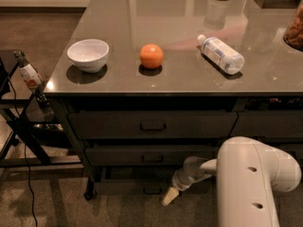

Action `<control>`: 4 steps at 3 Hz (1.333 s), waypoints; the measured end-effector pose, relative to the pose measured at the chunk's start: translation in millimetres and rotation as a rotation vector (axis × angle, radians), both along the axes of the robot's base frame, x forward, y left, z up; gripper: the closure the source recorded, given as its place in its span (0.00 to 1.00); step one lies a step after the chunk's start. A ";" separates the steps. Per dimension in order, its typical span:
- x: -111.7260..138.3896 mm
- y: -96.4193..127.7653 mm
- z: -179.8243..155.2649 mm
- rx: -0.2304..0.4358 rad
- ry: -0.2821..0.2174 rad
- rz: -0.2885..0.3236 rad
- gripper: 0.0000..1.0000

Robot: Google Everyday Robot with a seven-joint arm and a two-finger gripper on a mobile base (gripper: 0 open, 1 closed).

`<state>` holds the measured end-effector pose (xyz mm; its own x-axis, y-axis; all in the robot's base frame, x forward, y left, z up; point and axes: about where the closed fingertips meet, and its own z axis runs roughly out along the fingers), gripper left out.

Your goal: Open bottom drawer

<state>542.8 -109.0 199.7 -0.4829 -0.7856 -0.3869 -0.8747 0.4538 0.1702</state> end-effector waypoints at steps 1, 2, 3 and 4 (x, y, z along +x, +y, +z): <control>4.1 1.6 -18.1 -0.019 0.018 0.024 0.00; -12.3 -8.0 -24.5 -0.075 0.071 0.046 0.00; -35.8 -22.7 -17.7 -0.106 0.121 0.050 0.00; -57.7 -34.7 -5.1 -0.123 0.165 0.055 0.00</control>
Offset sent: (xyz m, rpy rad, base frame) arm -0.0430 -0.0228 -0.0304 -0.1501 0.1542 0.0749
